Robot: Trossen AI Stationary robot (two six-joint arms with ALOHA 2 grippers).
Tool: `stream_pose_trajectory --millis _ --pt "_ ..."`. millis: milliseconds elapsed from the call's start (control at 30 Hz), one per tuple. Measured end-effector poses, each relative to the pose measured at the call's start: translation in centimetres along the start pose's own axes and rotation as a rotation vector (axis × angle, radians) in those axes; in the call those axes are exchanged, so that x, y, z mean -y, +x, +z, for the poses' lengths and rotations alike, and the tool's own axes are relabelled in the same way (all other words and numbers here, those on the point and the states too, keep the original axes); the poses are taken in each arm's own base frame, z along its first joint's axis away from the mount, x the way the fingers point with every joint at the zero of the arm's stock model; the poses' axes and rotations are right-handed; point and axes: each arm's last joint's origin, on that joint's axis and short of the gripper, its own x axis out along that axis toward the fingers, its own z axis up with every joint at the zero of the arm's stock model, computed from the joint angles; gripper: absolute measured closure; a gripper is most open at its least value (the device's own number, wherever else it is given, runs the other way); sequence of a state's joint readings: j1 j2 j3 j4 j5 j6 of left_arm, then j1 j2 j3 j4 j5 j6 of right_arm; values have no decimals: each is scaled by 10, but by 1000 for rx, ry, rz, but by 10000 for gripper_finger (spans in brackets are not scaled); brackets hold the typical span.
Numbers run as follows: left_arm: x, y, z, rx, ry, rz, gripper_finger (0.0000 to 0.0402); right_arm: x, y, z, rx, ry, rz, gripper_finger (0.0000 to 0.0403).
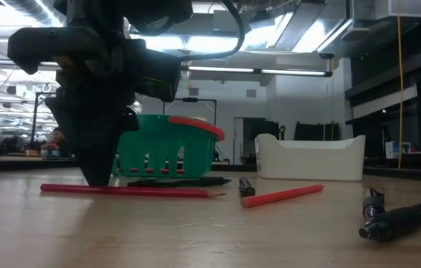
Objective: Sort pens & pencils
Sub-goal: Put the red pencil into the blue bin
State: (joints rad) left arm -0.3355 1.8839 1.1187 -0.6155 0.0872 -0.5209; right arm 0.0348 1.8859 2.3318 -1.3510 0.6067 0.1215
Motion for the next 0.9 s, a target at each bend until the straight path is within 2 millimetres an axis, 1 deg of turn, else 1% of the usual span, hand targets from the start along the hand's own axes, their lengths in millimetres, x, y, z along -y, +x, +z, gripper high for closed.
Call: stream_pose_trajectory --millis 233,267,900 --pt "-1 -1 -6 -56 4 19 338 0 0 0 0 0 -1 301" --pt "-3 2 -8 -70 5 33 338 0 0 0 1 1 -1 301" --pt "-1 2 -9 -75 15 42 349 0 0 4 38 2 2 301"
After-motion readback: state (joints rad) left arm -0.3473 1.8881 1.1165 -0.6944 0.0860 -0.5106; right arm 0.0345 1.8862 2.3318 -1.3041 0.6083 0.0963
